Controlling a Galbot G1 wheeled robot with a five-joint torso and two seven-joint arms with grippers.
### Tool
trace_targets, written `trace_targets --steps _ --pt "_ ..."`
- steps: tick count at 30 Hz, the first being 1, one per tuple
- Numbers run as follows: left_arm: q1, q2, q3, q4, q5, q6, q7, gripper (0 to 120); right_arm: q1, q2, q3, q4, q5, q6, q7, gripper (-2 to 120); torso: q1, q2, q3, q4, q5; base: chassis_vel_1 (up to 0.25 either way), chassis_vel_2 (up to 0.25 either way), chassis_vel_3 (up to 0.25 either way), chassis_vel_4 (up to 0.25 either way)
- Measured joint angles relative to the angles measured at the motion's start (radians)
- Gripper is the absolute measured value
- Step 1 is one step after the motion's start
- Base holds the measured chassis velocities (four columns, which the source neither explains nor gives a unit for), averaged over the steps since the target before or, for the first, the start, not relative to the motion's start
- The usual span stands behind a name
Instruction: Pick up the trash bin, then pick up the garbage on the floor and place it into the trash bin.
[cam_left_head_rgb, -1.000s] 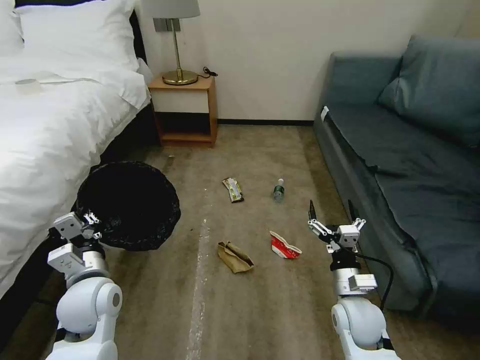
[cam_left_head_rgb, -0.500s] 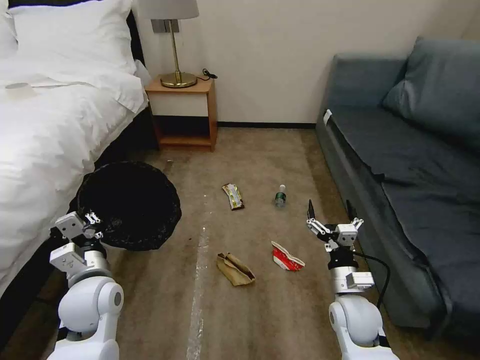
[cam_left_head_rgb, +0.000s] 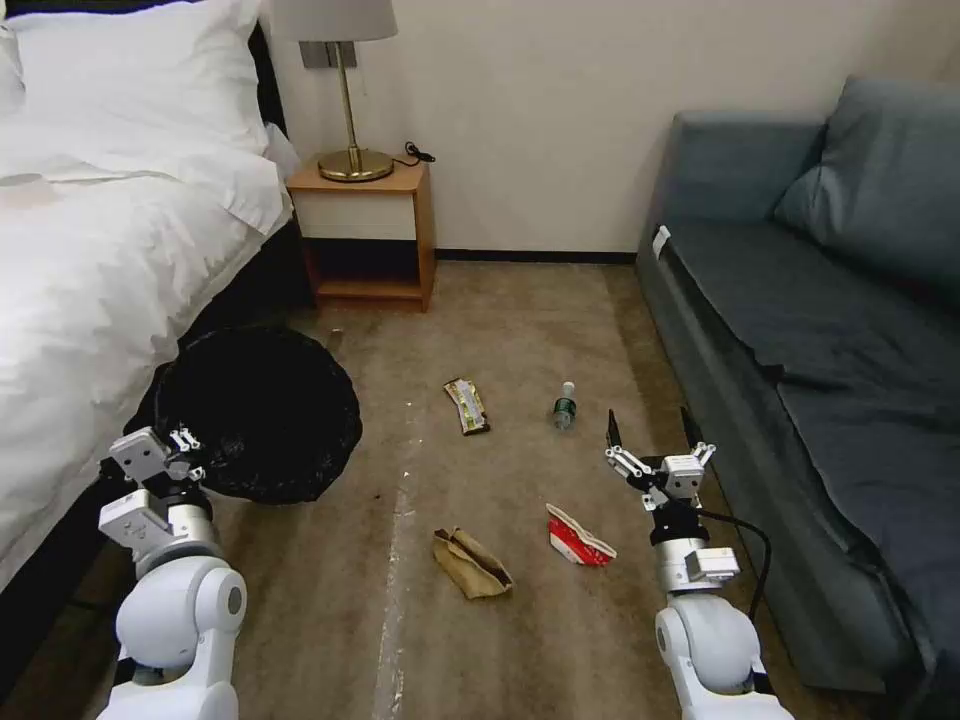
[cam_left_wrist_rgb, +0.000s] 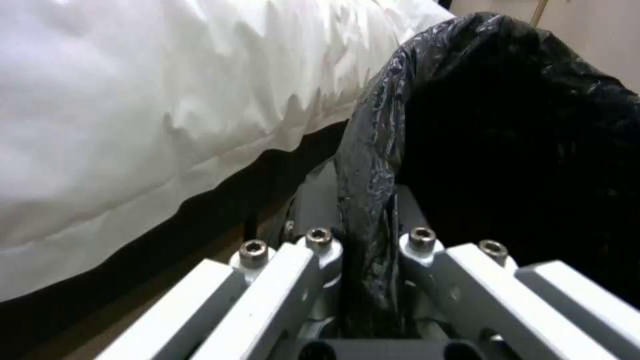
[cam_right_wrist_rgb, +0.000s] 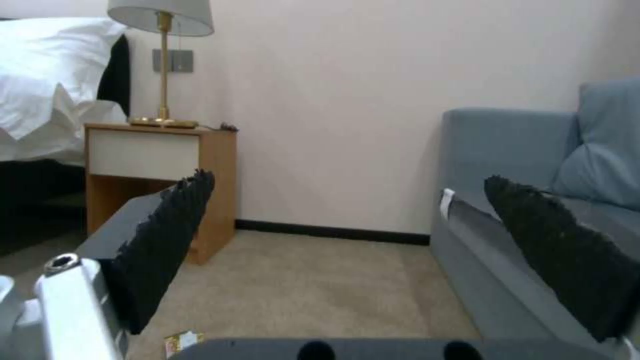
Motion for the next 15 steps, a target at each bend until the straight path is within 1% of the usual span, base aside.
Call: trace_targets --steps 4,6,10,12,13,15 --pt "-0.006 -0.003 -0.002 0.014 0.001 -0.003 0.002 4 0.009 -0.002 -0.014 -0.025 0.012 0.017 0.004 100 0.0 0.0 0.0 0.0 0.0001 -0.041 0.05 0.05 -0.055" --pt "-0.021 -0.004 -0.008 0.045 0.001 -0.007 0.01 4 0.031 -0.018 -0.037 -0.064 0.011 0.021 0.012 100 0.0 0.0 0.0 0.0 0.0 -0.022 0.02 0.017 -0.027" --pt "-0.037 -0.003 -0.011 0.069 0.008 -0.009 0.016 4 0.059 -0.041 -0.06 -0.107 0.007 0.017 0.015 100 0.0 0.0 0.0 0.0 -0.0001 0.0 0.0 0.0 0.0" --pt "-0.054 -0.003 -0.013 0.093 0.014 -0.015 0.027 4 0.116 -0.083 -0.103 -0.195 0.031 0.002 0.016 100 0.0 0.0 0.0 0.0001 0.0003 0.0 0.0 0.0 0.0" --pt "-0.054 -0.003 -0.013 0.093 0.014 -0.015 0.027 4 0.116 -0.083 -0.103 -0.195 0.031 0.002 0.016 100 0.0 0.0 0.0 0.0001 0.0003 0.0 0.0 0.0 0.0" --pt "-0.054 -0.01 -0.021 0.1 0.014 -0.015 0.04 4 0.146 -0.124 -0.122 -0.25 0.052 -0.028 -0.037 100 0.0 0.0 0.0 0.0001 0.0 0.0 0.0 0.0 0.0"
